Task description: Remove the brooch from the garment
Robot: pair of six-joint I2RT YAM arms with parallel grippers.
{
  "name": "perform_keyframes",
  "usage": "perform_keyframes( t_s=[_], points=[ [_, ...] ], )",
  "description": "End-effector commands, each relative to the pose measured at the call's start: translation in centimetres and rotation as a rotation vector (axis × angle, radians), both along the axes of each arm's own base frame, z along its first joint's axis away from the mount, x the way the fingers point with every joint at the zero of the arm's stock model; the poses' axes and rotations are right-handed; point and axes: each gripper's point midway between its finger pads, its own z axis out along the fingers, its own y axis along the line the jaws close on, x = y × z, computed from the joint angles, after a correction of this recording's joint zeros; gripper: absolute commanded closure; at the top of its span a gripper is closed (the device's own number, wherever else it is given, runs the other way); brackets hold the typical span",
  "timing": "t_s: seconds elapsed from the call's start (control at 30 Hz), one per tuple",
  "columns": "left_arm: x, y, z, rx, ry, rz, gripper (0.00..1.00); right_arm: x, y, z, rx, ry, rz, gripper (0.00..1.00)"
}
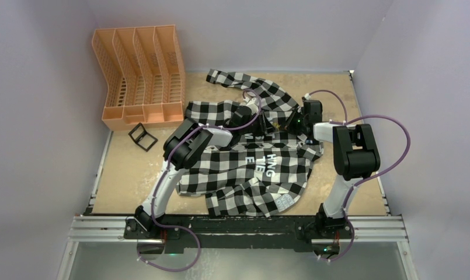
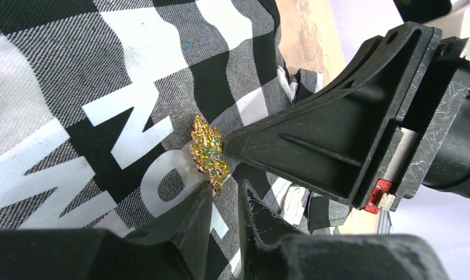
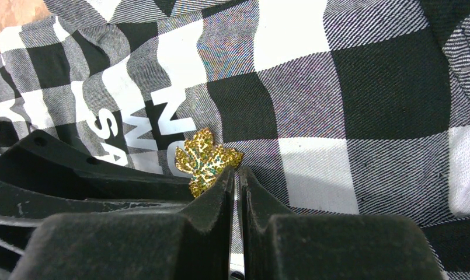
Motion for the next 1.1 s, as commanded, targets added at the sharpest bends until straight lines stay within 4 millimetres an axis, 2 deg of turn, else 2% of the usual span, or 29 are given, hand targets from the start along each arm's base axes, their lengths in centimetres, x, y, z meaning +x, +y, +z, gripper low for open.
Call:
perform_keyframes(
  t_s=[0.0, 0.17, 0.2, 0.37, 0.67, 0.8, 1.07],
  points=[
    [0.4, -0.8, 1.6, -0.066, -0.026, -0.009, 0.81, 0.6, -0.5, 0.8, -0.024, -0.044, -0.004, 0.89],
    [-0.2, -0.9, 2.2, -0.115, 0.003, -0.025, 0.99, 0.3, -0.5, 1.2, -0.022, -0.052, -0.006, 0.89],
    [-0.2, -0.9, 2.3, -0.122, 0.007, -0.027, 1.0, 0.3, -0.6, 1.3, -0.024, -0.051, -0.009, 0.89],
    [-0.6, -1.0, 2.9, -0.143, 0.022, -0.045, 1.0, 0.2, -0.8, 1.0, -0.026, -0.042, -0.025, 0.89],
    [-2.6, -0.9, 1.4, -0.169, 0.106, -0.098, 1.0, 0.1, -1.2, 0.7, -0.037, -0.033, -0.051, 0.89],
    [-3.1, -0.9, 1.7, -0.193, 0.12, -0.118, 1.0, 0.1, -1.2, 0.7, -0.034, -0.032, -0.055, 0.89],
    [-2.2, -0.5, 1.6, -0.184, 0.117, -0.106, 1.0, 0.0, -1.7, 2.2, -0.058, -0.059, -0.069, 0.87]
  ],
)
